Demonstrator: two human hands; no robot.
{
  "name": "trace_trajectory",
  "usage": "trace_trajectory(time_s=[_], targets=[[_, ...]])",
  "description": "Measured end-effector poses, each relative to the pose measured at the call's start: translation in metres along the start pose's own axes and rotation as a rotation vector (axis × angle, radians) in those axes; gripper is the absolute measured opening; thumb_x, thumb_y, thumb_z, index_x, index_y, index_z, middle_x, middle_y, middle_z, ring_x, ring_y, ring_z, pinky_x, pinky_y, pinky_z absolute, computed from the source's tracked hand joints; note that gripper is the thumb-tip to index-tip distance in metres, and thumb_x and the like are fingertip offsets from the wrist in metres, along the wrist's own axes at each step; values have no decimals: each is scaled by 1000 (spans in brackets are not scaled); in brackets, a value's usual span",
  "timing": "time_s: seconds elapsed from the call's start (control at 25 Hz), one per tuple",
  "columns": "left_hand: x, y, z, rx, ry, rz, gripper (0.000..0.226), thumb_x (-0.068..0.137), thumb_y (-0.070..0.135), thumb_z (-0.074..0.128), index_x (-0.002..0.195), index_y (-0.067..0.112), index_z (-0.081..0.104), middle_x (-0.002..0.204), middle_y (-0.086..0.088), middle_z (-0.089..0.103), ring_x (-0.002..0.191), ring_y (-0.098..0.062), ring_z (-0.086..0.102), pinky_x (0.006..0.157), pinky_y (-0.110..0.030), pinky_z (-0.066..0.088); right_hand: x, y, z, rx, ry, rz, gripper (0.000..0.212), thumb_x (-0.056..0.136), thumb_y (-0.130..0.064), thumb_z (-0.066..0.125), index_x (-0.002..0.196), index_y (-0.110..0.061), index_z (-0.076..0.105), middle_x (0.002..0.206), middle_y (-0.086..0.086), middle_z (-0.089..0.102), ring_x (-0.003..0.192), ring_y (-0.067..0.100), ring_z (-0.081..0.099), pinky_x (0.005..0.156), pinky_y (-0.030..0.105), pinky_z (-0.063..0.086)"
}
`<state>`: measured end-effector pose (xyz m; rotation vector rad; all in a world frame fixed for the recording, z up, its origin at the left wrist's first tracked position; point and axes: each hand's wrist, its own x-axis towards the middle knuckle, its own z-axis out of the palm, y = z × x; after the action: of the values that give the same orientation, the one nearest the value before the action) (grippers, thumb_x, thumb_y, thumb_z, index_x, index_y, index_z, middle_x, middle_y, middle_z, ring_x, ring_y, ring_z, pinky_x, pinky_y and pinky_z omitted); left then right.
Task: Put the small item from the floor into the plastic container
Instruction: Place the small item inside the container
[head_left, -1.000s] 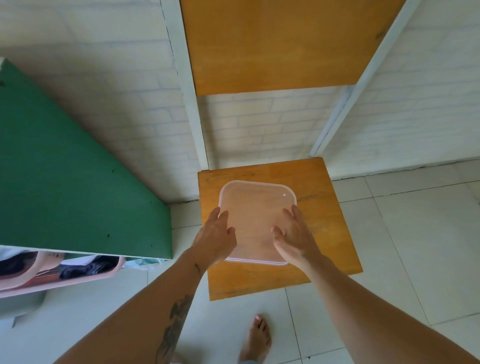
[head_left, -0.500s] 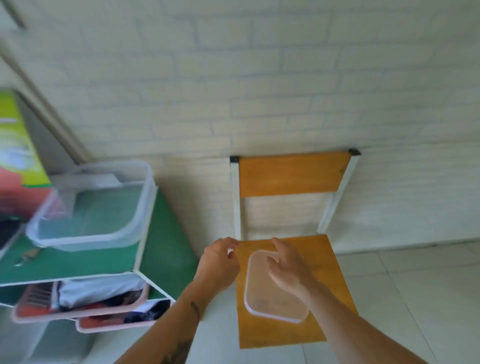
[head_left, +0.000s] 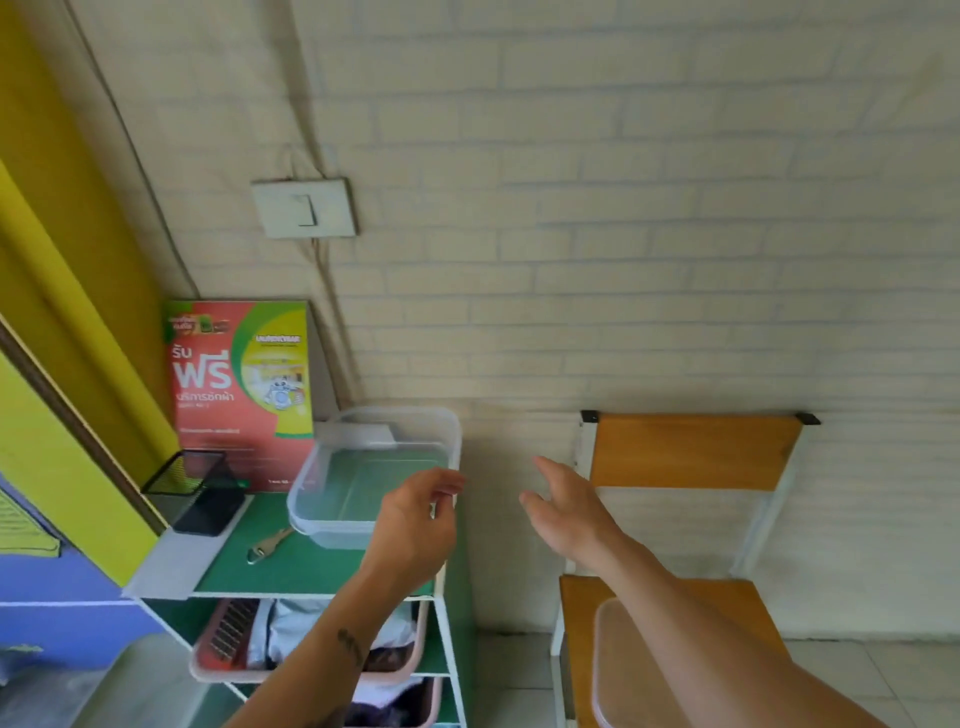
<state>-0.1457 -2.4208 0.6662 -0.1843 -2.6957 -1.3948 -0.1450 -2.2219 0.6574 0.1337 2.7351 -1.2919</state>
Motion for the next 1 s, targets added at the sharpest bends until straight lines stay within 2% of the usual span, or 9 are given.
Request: trace_trajectory(time_s=[0.16,0.24,0.32,0.4,0.52,0.6,0.76,0.88,1.0], targets=[[25,-51,-55,-44,4,20,38,86,-4,46,104,19,71,102,3,72,94,-11,67,91,-25,51,13,-49,60,4,65,32,65,98,-34,47,155,-17,21,162,5,21,148,22,20,119,39,20],[37,-74,-78,-69,17,36,37,85,-5,46,101,17,71,100,1,72,93,-14,67,91,-30,53,18,-68,84,2,111,47,59,99,-29,47,152,-14,25,159,7,27,145,24,26,112,31,23],[43,-93,-99,-61,87,94,36,83,-7,48,99,15,72,97,0,72,89,-17,67,86,-32,55,20,-81,102,-2,147,64,53,99,-24,45,150,-17,30,154,6,34,138,24,36,103,27,27],[46,-112,-117,-39,194,158,34,82,-10,51,98,12,71,95,-2,71,85,-19,66,80,-34,54,23,-90,117,-50,180,89,53,99,-24,43,150,-18,27,154,4,32,136,22,38,105,31,30],[45,-144,-135,11,325,136,30,80,-10,53,98,8,69,95,-6,65,83,-24,61,77,-32,47,32,-97,138,-207,196,131,59,101,-28,39,153,-15,15,161,4,16,146,23,23,116,40,26],[41,-169,-138,55,340,85,30,79,-10,53,100,6,67,97,-8,61,86,-28,58,77,-36,47,38,-100,147,-294,204,147,62,101,-29,38,154,-14,10,164,6,5,150,25,11,119,42,21],[34,-214,-133,257,94,26,37,79,2,59,115,8,63,110,-7,60,97,-27,58,87,-45,52,48,-103,156,-368,241,182,63,102,-30,38,154,-12,7,164,11,0,150,28,6,118,41,17],[38,-232,-131,460,-98,36,44,78,20,62,122,13,60,115,-5,60,100,-26,55,91,-43,51,58,-100,160,-401,251,223,66,102,-31,37,154,-10,3,164,13,-1,151,29,2,119,41,12],[49,-233,-131,548,-165,38,39,80,24,62,118,16,62,112,-5,60,101,-26,53,91,-41,49,64,-97,163,-409,239,262,69,102,-33,35,155,-7,-3,164,15,-4,151,29,-1,119,40,6]])
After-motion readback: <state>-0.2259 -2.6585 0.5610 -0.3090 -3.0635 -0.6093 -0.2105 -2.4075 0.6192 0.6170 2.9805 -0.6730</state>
